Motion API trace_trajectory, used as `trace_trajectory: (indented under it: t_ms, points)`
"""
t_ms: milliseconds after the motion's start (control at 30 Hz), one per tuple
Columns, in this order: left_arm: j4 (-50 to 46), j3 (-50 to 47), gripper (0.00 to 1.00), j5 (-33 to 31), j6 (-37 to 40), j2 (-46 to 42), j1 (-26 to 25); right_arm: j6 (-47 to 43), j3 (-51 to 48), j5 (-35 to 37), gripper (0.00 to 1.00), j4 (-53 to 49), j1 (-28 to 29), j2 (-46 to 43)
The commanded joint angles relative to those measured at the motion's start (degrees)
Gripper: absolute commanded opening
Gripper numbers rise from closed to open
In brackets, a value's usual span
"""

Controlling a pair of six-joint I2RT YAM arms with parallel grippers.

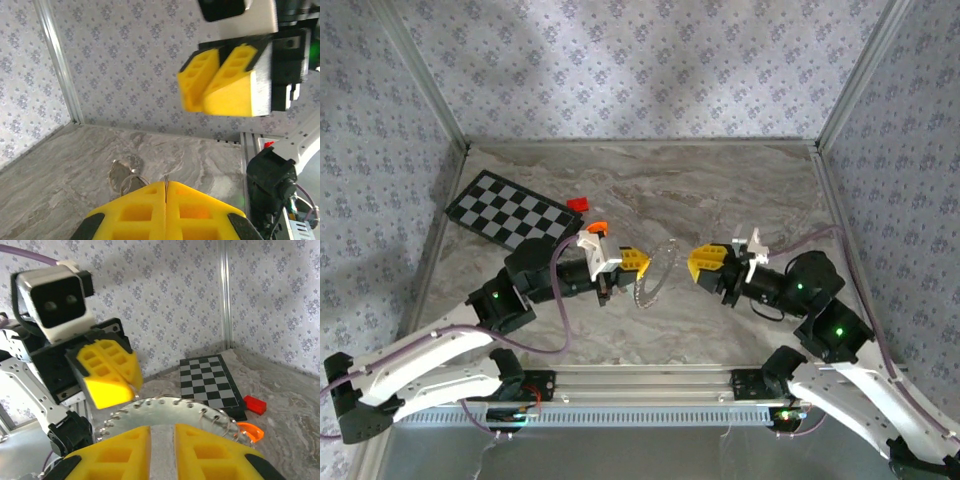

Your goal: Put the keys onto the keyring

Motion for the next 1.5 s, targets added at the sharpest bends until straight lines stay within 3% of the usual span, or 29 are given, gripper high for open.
trace_trajectory:
  t_ms: [0,233,467,733,1000,1200,1467]
  points:
    - [4.1,-0.4,0.00,4.1,0.5,-2.2,-0.6,-1.6,-1.0,-1.3,0.20,4.1,0.8,0.6]
    - [9.3,-1.8,0.00,6.5,-2.5,-2.5,-0.6,-3.1,-2.9,-5.9,0.21,10.0,5.5,0.6]
    - [19.0,-4.5,0.00,8.6,-7.9,-2.3,-0.6,-6.3,-2.7,-5.0,0.23,10.6,11.4,1.4]
    - [23.8,-5.2,0.00,11.8,-10.2,-2.3,-0.6,-7.4,-2.6,-4.9,0.22,12.7,13.9,1.5]
    - [23.2,-4.3,0.00,15.0,-9.9,-2.5,-0.5,-7.9,-2.3,-4.6,0.20,13.0,14.9,1.9]
    - [22.1,-3.8,0.00,16.8,-9.2,-2.1,-0.6,-7.2,-2.1,-2.9,0.28,14.1,15.3,2.7]
    - [22.0,-3.8,0.00,17.2,-8.7,-1.7,-0.6,-6.9,-2.1,-1.6,0.29,15.1,15.8,4.3]
